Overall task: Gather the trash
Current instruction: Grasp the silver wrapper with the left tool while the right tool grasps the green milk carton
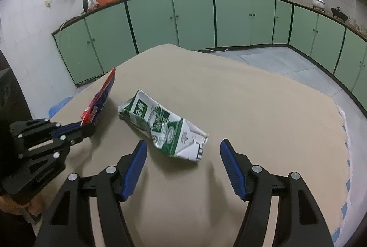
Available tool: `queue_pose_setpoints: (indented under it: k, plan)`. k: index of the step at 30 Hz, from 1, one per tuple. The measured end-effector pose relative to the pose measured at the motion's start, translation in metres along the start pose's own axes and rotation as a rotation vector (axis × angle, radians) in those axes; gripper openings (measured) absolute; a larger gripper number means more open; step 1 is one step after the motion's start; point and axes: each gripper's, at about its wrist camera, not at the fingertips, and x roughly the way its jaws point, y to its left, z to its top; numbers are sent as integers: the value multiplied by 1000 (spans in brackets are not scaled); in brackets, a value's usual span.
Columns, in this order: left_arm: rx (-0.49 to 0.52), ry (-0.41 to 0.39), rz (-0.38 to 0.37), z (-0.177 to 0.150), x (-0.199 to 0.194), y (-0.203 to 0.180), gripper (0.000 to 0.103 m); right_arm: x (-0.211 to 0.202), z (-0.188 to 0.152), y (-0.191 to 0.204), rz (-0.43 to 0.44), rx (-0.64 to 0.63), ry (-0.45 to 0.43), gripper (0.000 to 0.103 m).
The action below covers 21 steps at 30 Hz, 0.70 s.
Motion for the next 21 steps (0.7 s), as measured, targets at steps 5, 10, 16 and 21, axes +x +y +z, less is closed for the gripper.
queue_pose_setpoints:
  k: [5,10,16,21]
  plan:
    - [1,-18,-4,3,-2,1,2,7,2,-1,24,27,8,65]
    - [-7,-28,-6,11,-1,3,2,18,6,-3,53,56,28,65]
    - [-8,-31,-7,9,-4,4,2,21,4,-6,93,90,42,55]
    - [-21,-32,-11,8,-7,6,2,9,-5,-6,93,94,28,52]
